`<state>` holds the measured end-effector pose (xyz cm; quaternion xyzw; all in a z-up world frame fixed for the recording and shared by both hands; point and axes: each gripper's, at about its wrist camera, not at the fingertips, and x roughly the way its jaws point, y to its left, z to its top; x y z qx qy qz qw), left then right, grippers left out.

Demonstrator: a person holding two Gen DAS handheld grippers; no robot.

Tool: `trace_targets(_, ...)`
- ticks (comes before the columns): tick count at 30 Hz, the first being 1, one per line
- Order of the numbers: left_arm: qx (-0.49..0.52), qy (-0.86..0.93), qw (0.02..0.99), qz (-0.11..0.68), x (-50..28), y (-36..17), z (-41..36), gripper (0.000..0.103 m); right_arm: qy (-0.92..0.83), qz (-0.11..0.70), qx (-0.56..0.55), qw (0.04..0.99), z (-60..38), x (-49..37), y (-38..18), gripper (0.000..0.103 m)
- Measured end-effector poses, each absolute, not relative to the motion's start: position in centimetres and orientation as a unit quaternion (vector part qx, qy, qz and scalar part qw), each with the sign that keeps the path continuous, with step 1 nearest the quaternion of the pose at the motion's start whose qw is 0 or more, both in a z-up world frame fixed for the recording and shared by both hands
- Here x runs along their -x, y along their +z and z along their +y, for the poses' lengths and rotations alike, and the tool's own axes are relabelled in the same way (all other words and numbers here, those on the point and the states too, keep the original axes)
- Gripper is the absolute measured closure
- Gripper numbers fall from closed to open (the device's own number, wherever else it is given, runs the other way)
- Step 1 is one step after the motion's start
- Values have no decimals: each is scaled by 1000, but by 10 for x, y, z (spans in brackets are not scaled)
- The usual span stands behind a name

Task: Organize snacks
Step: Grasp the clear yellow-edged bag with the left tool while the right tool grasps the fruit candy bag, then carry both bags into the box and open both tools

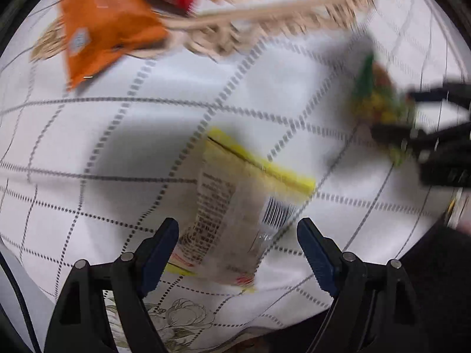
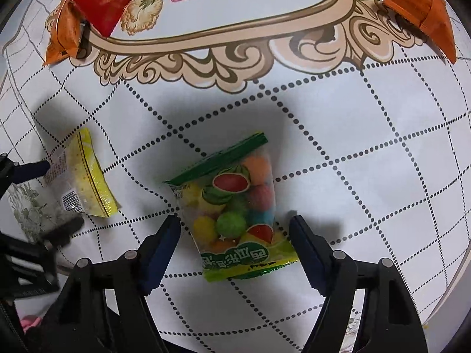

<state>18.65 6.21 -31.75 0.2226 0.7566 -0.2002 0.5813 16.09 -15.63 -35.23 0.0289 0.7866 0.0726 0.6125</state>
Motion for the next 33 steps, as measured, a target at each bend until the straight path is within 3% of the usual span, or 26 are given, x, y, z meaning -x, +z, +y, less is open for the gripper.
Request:
trace_targets(2,-249,-186,582,751,-184,-323,59,21,74,787,-20,612,-154,-160,-353,25)
trace_targets(3,-253,-174,589,747,-185,-324,59,29,74,787,-14,612,-148,-173,-352,26)
trace_targets(4,-245,-159,600,745,-185,-325,59,45,74,785,-11,615,-146,-175,-351,34)
trace_targets(5,-221,-146,607,749,-189,-324,64,51,71,781,-4,620,-144,-175,-351,43)
trace_targets(7,-147,-111,626,757,-204,-318,75,55,66,773,-10,631,-142,-179,-350,47)
trace_targets(14,25,-54,644,762,-237,-309,97,55,35,748,-119,652,-164,-189,-340,48)
trace_targets(20,11,-43,647,761,-238,-322,92,53,40,760,-133,635,-162,-192,-349,42)
trace_targets(22,0,-36,658,752,-218,-320,61,58,40,760,-125,637,-161,-193,-351,44)
trace_targets(25,-15,-31,677,735,-212,-304,49,62,36,751,-113,650,-159,-190,-353,50)
trace_targets(33,4,-66,719,692,-224,-225,16,63,58,707,-157,687,-169,-202,-295,51)
